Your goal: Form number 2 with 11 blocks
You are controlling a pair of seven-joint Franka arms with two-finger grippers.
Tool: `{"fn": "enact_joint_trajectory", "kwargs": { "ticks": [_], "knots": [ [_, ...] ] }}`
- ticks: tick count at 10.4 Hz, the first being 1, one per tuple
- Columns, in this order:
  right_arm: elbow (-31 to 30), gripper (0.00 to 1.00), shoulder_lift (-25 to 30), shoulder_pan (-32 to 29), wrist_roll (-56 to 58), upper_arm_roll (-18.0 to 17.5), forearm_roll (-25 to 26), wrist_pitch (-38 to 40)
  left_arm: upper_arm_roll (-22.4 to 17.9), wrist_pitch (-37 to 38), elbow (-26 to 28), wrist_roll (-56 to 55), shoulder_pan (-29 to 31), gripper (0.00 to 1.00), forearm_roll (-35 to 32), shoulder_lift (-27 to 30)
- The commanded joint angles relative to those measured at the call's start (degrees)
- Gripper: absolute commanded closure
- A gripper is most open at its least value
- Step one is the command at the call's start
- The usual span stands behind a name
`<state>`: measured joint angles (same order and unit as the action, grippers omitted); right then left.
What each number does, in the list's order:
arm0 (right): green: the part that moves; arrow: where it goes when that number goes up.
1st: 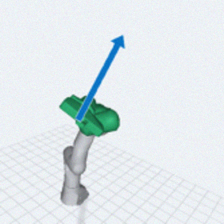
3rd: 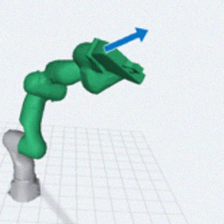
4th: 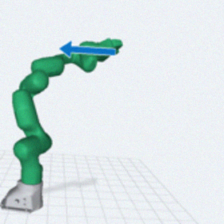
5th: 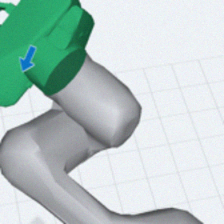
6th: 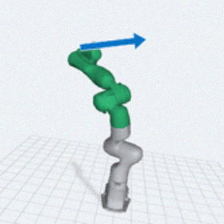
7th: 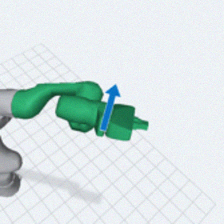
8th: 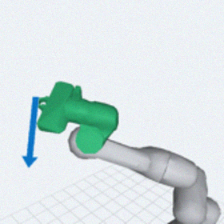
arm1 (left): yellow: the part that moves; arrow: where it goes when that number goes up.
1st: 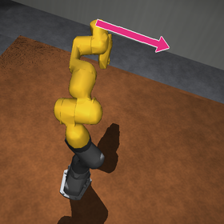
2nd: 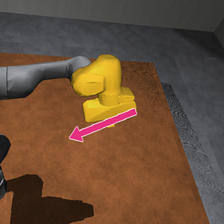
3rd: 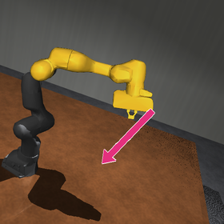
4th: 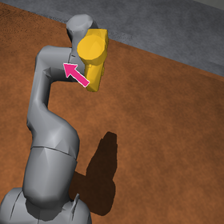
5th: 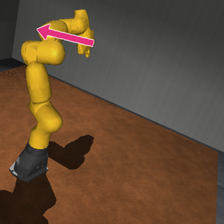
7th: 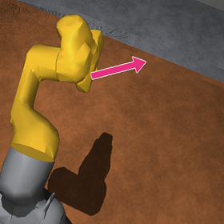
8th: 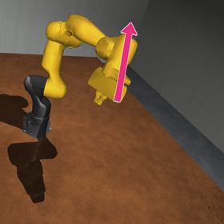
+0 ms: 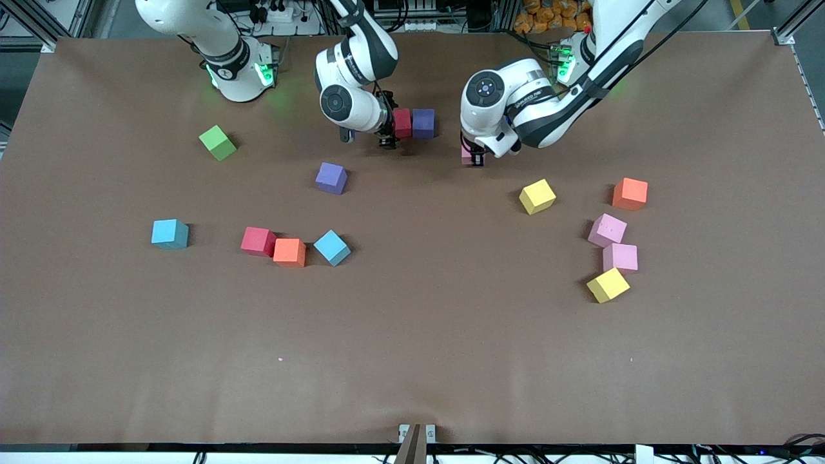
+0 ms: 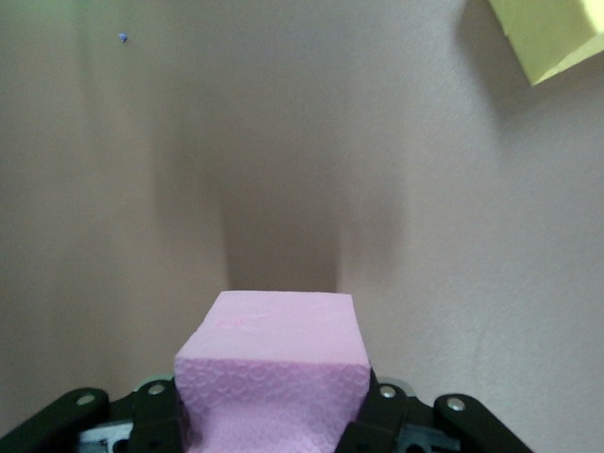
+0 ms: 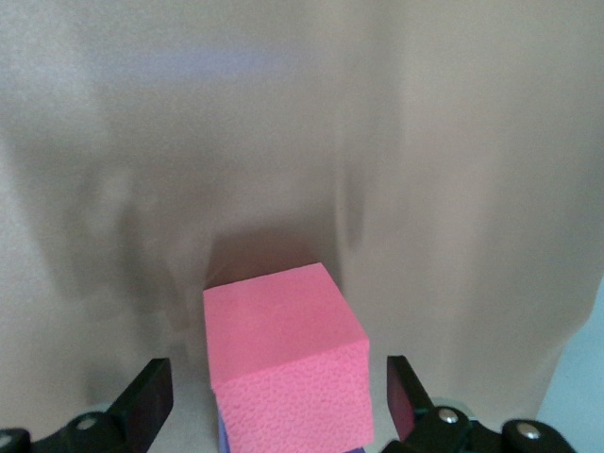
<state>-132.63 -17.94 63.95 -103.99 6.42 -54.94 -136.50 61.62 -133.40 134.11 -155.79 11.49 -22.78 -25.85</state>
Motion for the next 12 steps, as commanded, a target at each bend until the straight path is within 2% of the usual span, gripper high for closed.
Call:
{"fn": "enact_joint_trajectory", "kwargs": {
  "ticks": [1, 3, 6, 7, 8, 10, 12],
  "knots": [
    [2.27, 0.00, 0.97, -2.16, -0.86, 0.26, 2.89, 5.95, 0.61, 0.51, 0.36, -4.43, -2.43, 0.89, -0.33, -0.69],
    [3.25, 0.00, 1.15, -2.69, -1.48, 0.43, 4.66, 7.29, 0.61, 0.25, 0.36, -5.31, -3.75, 0.89, -0.24, -1.13],
    [8.33, 0.00, 0.80, -2.69, -1.30, 6.21, 12.37, 16.84, 0.52, -1.24, 0.27, -8.65, -7.53, 0.89, -0.24, -1.93],
    [10.79, 0.00, 0.54, -2.78, -1.13, 8.84, 15.45, 18.53, 0.52, -1.33, 0.01, -9.79, -8.41, 0.86, -0.24, -2.71],
    [13.68, 0.00, 0.36, -4.43, -0.60, 10.18, 17.92, 20.63, 0.43, -2.12, 0.01, -11.02, -9.63, 0.86, -0.24, -3.07],
    [19.22, 0.00, 0.01, -9.00, 2.55, 10.10, 24.67, 26.07, 0.43, -2.65, -0.17, -11.99, -10.00, 0.86, -0.24, -3.07],
    [24.41, 0.00, -0.08, -13.65, 8.42, 10.10, 28.65, 32.14, 0.17, -2.92, -0.60, -13.83, -11.22, 0.86, -0.16, -3.16]
  ]
}}
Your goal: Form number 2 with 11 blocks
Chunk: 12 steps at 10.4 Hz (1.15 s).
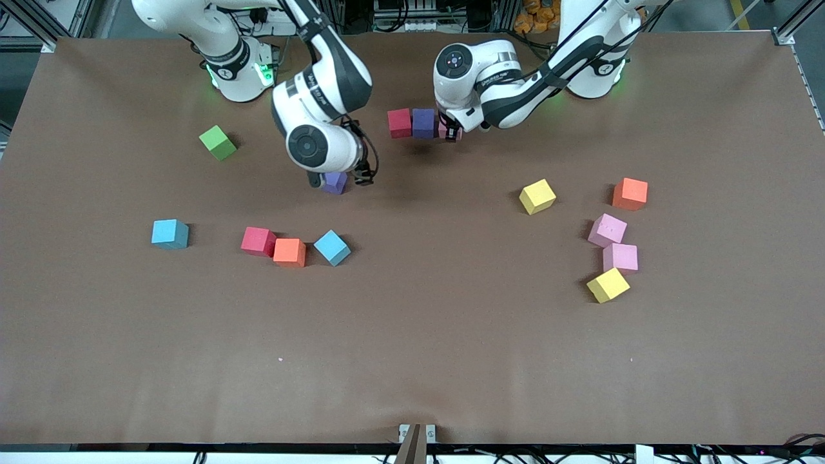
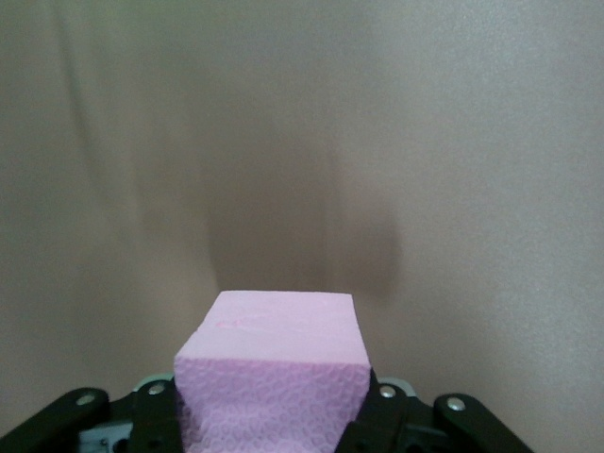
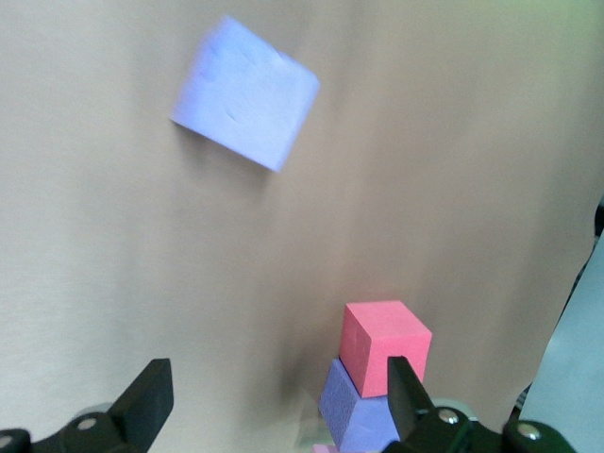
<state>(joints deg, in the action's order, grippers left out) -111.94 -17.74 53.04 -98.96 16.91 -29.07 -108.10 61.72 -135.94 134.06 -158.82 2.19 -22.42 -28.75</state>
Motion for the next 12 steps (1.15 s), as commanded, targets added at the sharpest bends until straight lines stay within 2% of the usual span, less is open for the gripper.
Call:
{"fn": "enact_joint_trajectory", "kwargs": {
  "ticks": [1, 2, 4, 6, 9, 12],
  "knots": [
    [6.45, 0.00, -0.19, -4.77, 7.25, -0.39, 4.88, 5.86, -0.02, -0.38, -0.82, -11.68, -2.10, 0.86, -0.52, -0.25],
    [9.26, 0.00, -0.28, -6.96, 10.08, -0.39, 6.47, 7.97, -0.02, -0.29, -1.00, -12.30, -2.27, 0.86, -0.52, -0.43],
    [13.40, 0.00, -0.37, -7.34, 17.71, -0.39, 10.51, 8.96, -0.10, -0.38, -1.17, -12.74, -2.36, 0.86, -0.52, -0.61],
    [15.08, 0.00, -1.33, -7.34, 25.87, -0.39, 12.53, 8.44, -0.37, -0.38, -1.87, -12.74, -2.97, 0.86, -0.61, -1.65],
    [16.85, 0.00, -4.67, -6.72, 46.95, -0.39, 14.65, 6.68, -5.45, -0.38, -3.02, -13.88, -8.06, 0.85, -0.87, -2.19],
    [17.98, 0.00, -4.59, -6.37, 64.43, -0.56, 16.15, 6.94, -5.90, -0.73, -3.11, -13.97, -8.34, 0.85, -1.23, -2.54]
  ]
}}
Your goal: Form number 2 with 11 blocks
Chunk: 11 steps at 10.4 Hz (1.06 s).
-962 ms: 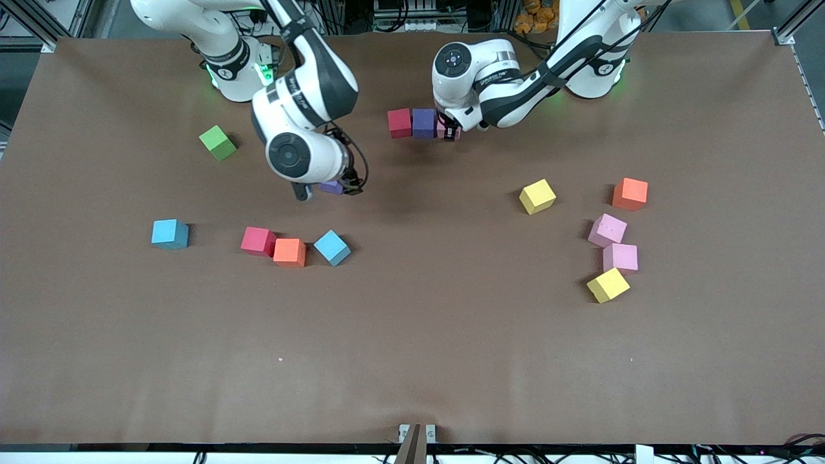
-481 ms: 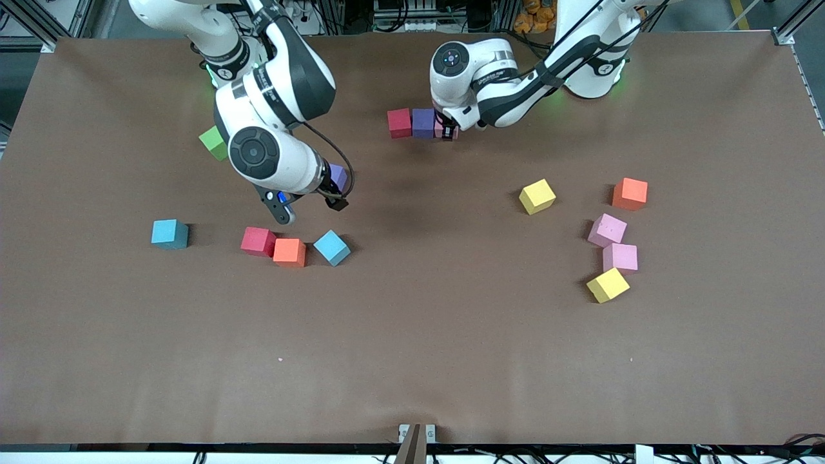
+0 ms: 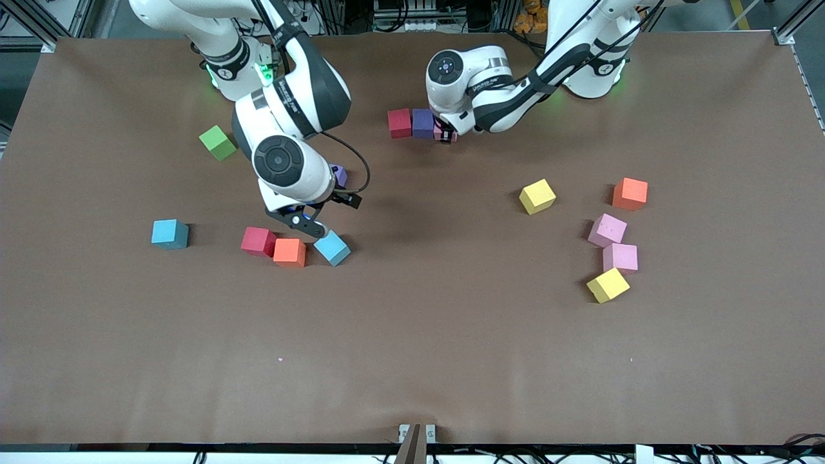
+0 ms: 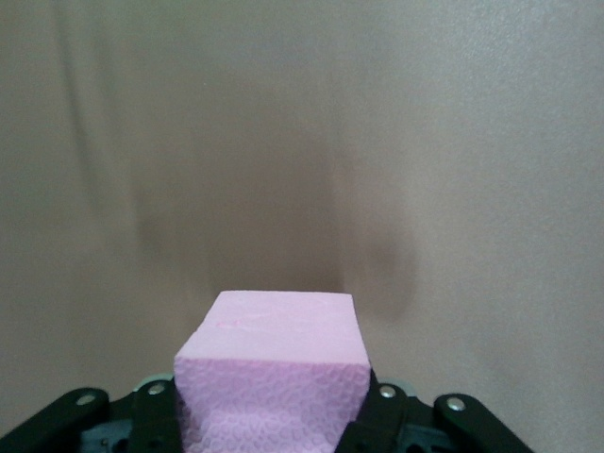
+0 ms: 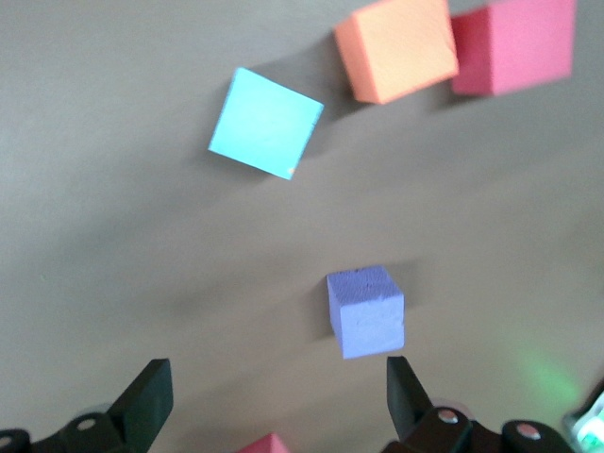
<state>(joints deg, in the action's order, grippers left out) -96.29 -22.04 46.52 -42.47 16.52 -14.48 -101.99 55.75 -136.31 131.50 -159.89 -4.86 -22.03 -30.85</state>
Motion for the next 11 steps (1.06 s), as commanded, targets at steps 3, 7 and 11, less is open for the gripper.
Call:
{"fn": "enact_joint_trajectory", "kwargs": {
  "ticks": [3, 7, 11],
  "knots": [
    [2.24, 0.00, -0.98, 0.15, 27.57, -0.17, 1.91, 0.74, 0.15, -0.45, -0.54, -12.90, -1.29, 0.83, -1.61, -0.44],
    [2.51, 0.00, -3.52, 0.85, 29.90, -0.26, 5.08, -3.99, 0.15, -0.71, -0.54, -12.90, -1.29, 0.82, -1.61, -0.44],
    [2.86, 0.00, -4.85, 0.14, 29.90, -0.26, 5.17, -9.08, 0.06, -0.71, -0.54, -12.99, -1.38, 0.67, -1.61, -0.44]
  ]
}}
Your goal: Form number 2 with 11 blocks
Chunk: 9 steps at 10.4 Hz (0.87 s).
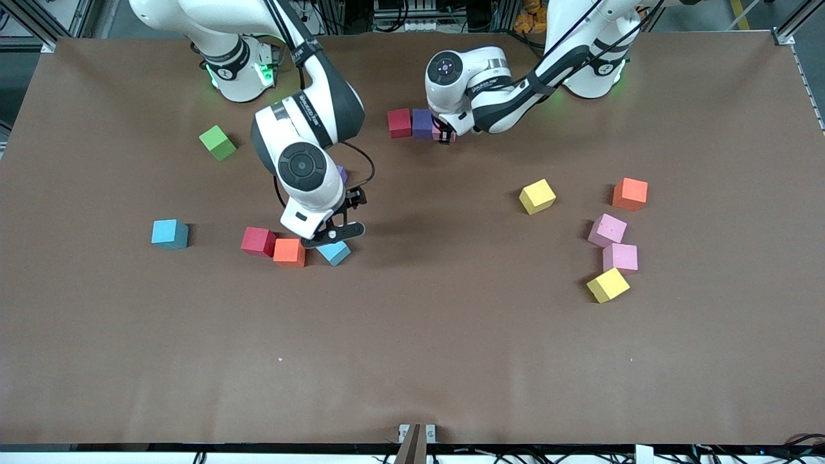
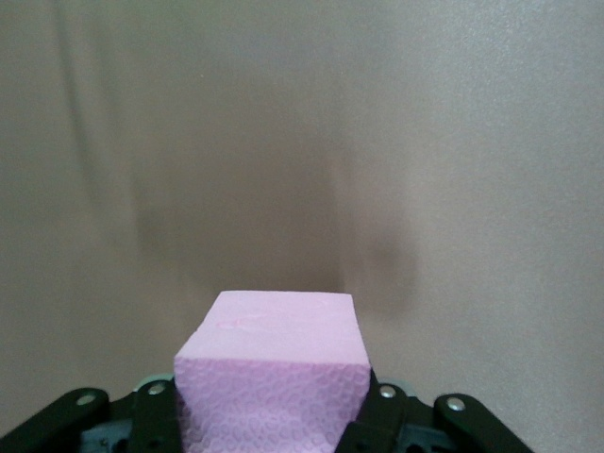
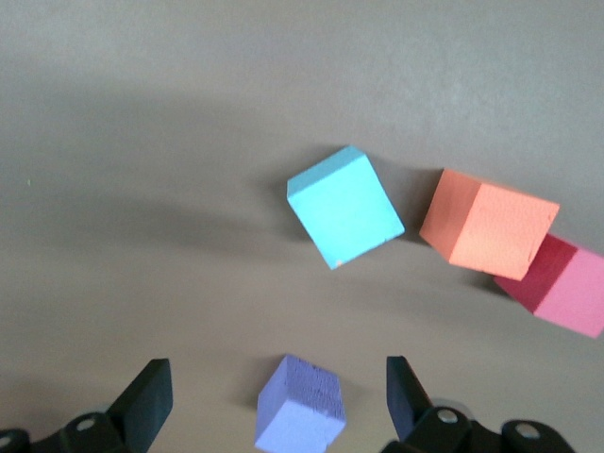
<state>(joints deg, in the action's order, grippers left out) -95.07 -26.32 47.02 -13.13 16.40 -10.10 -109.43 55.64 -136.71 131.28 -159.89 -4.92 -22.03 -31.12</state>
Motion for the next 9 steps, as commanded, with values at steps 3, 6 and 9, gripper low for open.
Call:
{"fn": "enact_joint_trajectory", "kwargs": {
  "ticks": [3, 6, 9],
  "knots": [
    [5.32, 0.00, -0.31, -2.98, 0.82, 0.12, 1.05, -1.76, 0.09, -0.31, -0.32, -14.92, -1.85, 0.60, -1.61, -0.17],
    [5.16, 0.00, -4.42, -3.43, 1.17, 0.04, 5.26, -6.57, -1.93, -0.31, -0.50, -16.50, -4.04, 0.56, -1.52, -0.17],
    [5.42, 0.00, -10.41, -3.70, 1.78, -0.31, 4.57, -12.47, -2.29, -0.31, -0.94, -16.68, -4.66, 0.56, -1.52, -0.25]
  ]
}}
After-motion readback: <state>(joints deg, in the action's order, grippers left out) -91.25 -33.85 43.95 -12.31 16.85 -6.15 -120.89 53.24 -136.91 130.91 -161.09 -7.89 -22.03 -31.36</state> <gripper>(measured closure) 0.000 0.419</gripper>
